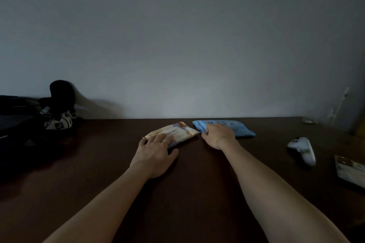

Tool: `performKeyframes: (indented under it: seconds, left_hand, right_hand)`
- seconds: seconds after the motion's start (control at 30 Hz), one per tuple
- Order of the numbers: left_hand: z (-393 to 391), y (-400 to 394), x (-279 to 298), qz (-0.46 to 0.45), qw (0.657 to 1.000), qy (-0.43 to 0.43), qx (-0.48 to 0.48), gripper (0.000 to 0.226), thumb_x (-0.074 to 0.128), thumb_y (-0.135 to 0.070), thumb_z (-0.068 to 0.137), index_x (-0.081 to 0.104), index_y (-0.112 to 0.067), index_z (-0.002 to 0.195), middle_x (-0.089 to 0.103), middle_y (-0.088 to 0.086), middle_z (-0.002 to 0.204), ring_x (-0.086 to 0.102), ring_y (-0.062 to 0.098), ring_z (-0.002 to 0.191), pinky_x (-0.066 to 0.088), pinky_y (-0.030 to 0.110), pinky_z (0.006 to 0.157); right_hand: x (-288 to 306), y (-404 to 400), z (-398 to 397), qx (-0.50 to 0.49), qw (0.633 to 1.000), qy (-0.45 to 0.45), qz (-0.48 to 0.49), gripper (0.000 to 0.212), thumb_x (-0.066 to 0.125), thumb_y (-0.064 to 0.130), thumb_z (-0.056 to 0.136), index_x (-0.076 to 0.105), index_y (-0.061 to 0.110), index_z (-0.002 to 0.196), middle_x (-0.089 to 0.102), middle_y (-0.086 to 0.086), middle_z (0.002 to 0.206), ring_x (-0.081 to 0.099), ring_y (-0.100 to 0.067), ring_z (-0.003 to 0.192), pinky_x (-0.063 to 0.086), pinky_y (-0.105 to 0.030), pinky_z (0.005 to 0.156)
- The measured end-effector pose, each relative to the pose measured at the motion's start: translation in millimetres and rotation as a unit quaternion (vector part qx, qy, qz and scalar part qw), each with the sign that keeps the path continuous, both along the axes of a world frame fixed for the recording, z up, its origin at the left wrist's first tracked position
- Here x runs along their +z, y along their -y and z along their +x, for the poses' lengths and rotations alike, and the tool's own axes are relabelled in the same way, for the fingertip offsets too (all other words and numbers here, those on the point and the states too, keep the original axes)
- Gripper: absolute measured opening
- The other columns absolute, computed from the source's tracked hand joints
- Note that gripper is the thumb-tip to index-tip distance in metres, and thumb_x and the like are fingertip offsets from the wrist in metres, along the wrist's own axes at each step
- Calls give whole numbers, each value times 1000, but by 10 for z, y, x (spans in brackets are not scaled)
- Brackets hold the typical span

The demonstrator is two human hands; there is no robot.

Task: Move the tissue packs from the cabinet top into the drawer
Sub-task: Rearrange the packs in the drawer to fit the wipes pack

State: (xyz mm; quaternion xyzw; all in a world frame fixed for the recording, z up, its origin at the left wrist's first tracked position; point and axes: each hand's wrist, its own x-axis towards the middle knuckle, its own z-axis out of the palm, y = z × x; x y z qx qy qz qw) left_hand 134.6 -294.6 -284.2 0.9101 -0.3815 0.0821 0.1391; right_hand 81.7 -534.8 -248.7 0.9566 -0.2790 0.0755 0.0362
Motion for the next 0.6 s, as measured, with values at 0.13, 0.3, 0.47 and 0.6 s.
performKeyframes:
  seconds: [0.13, 0.3, 0.47, 0.6]
  left_hand:
    - [-125, -53, 108, 2, 996, 77, 49, 60, 43, -60, 94, 48, -24, 141, 54, 2, 138, 49, 21, 124, 39, 40, 107]
    - [-382, -221, 216, 19, 995, 87, 42, 52, 45, -57, 95, 63, -20, 127, 56, 1, 125, 51, 18, 111, 48, 34, 91]
    - [-832, -600, 367, 128, 990, 65, -11, 49, 40, -57, 96, 53, -33, 137, 52, 7, 126, 53, 19, 103, 44, 31, 72]
    - [-1364, -1143, 409, 112, 991, 68, -20, 56, 42, -67, 90, 61, -28, 125, 54, 2, 123, 57, 15, 98, 51, 31, 78]
  right_hand:
    - [5, -253, -279, 40, 999, 19, 4, 39, 43, 50, 101, 65, 23, 117, 62, -7, 121, 61, -28, 109, 48, -41, 84]
    - [-86, -648, -692, 94, 993, 59, 28, 26, 50, 46, 99, 67, 26, 102, 60, -1, 113, 60, -23, 104, 43, -35, 74]
    - [-157, -1020, -1155, 144, 982, 104, 71, 22, 55, 37, 99, 68, 30, 115, 58, 4, 120, 58, -19, 108, 42, -33, 78]
    - [-112, -1508, -1588, 187, 968, 120, 118, 21, 60, 40, 96, 72, 31, 110, 63, 7, 112, 62, -17, 103, 47, -33, 80]
